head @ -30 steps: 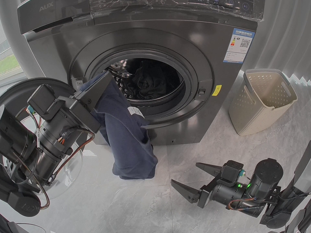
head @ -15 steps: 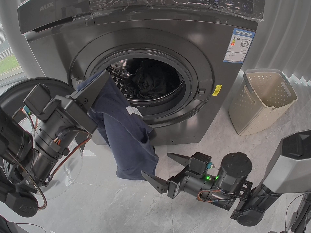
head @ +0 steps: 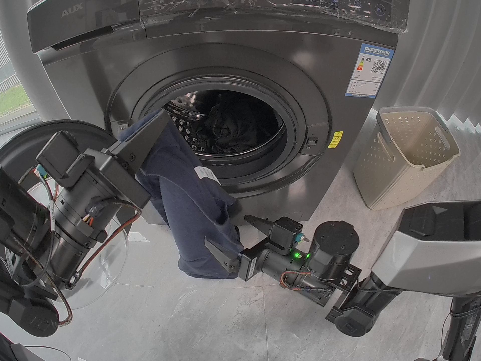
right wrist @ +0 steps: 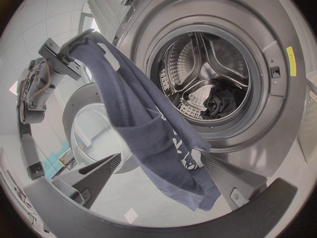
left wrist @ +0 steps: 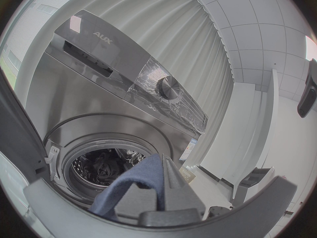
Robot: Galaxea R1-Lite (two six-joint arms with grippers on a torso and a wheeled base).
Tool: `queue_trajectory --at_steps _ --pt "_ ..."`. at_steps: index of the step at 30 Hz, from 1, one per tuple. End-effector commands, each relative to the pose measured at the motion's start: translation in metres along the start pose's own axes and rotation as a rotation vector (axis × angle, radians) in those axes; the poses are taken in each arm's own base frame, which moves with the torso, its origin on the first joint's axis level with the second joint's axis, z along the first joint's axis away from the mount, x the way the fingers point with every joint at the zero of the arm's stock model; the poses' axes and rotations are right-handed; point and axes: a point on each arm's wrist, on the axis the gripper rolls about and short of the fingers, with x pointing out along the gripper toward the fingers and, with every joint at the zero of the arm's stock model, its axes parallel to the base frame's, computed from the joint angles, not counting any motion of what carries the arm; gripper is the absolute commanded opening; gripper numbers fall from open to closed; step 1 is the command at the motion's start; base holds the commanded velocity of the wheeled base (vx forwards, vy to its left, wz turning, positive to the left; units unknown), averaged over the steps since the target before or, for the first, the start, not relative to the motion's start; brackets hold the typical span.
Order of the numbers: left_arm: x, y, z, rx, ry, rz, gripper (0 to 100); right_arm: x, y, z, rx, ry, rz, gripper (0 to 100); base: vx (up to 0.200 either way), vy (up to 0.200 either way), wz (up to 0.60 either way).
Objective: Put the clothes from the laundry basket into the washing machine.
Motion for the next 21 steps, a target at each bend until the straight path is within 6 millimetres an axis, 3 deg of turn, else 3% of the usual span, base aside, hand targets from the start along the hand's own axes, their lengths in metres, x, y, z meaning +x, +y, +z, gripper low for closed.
queue_trajectory --at_steps 1,8,9,15,21 --pt "0.0 0.0 0.0 -0.001 0.0 -0.001 0 0.016 -0.008 -0.022 -0.004 0.019 -0.013 100 0.0 0.0 0.0" --pt "-0.001 0.0 0.0 -0.002 0.0 0.001 0 0.037 -0.011 -0.022 -0.018 -0.046 -0.012 100 0.0 0.0 0.0" --pt "-0.001 0.001 0.0 -0.001 0.001 0.002 0 0.037 -0.01 -0.02 -0.018 -0.047 -0.009 0 0.0 0.0 0.0" --pt "-0.001 0.002 -0.003 0.001 0.012 0.009 0 0.025 -0.008 0.0 -0.012 -0.071 -0.016 0 0.0 0.0 0.0" --pt "-0.002 0.006 -0.005 0.006 0.021 0.026 0 -0.018 -0.008 0.043 -0.014 -0.1 -0.062 0 0.0 0.0 0.0"
